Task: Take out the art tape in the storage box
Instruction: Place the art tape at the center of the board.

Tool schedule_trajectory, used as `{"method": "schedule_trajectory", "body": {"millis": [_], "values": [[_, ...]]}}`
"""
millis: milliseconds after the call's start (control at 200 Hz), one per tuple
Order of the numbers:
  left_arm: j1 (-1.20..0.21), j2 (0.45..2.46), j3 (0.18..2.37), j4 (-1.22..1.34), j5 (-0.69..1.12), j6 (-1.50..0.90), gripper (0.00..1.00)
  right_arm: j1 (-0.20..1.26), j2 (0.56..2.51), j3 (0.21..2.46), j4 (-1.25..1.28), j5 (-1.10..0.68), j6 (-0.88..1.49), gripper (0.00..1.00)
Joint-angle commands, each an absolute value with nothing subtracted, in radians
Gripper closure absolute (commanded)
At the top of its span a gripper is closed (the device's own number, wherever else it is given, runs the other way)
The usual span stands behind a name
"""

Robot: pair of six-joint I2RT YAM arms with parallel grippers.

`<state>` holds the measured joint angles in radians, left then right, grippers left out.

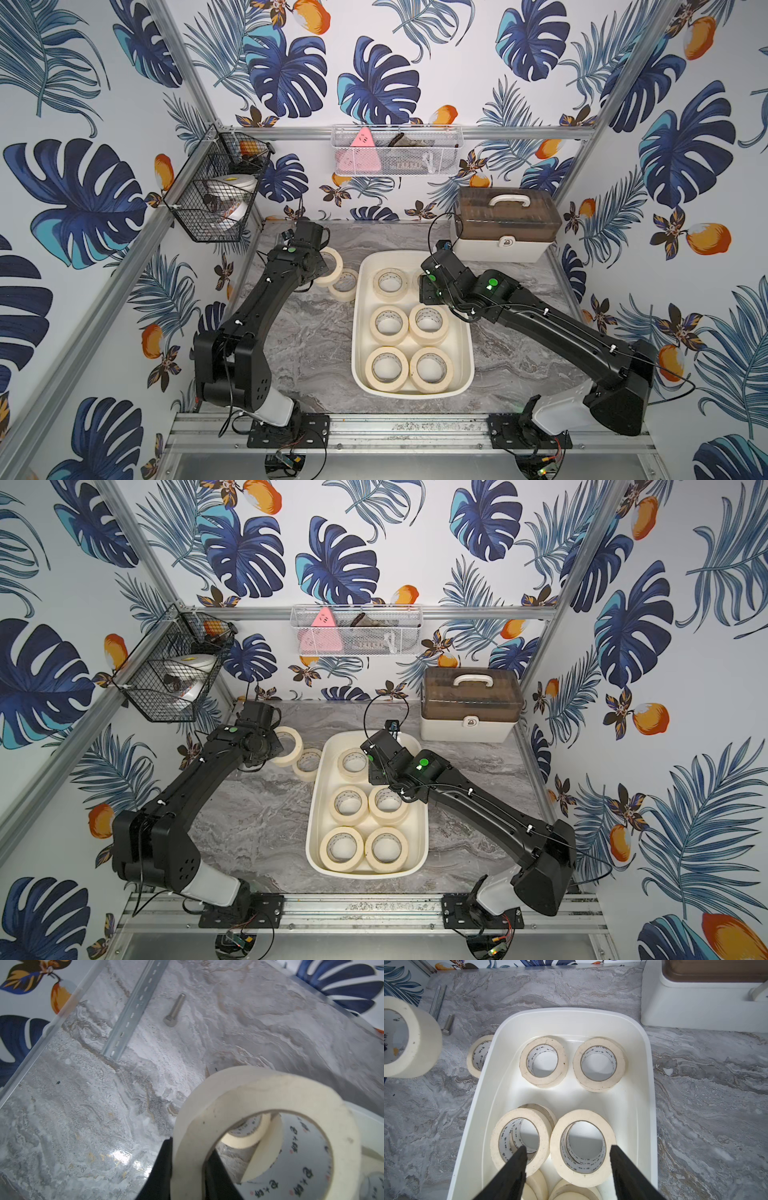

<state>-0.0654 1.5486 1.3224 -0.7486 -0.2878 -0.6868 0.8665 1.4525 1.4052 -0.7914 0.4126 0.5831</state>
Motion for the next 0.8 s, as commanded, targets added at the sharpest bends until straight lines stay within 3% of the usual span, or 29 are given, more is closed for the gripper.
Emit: {"method": "schedule_trajectory", "body": {"millis": [0, 365, 796], "values": [[-0.023, 1.576, 1.295, -0.673, -0.305, -0.752, 1.0, 0.842, 1.436, 1.381, -0.78, 0.373, 0.58, 0.34], [0.094, 1.716, 1.217, -0.575, -0.294, -0.791, 1.0, 0.74, 1.38, 1.29, -0.773, 0.306, 0.564, 0.34], [0.106, 1.865, 1.242, -0.505, -0.233, -0.767, 1.0, 0.705, 1.376, 1.252, -0.773, 0.285, 0.556, 0.35]]}}
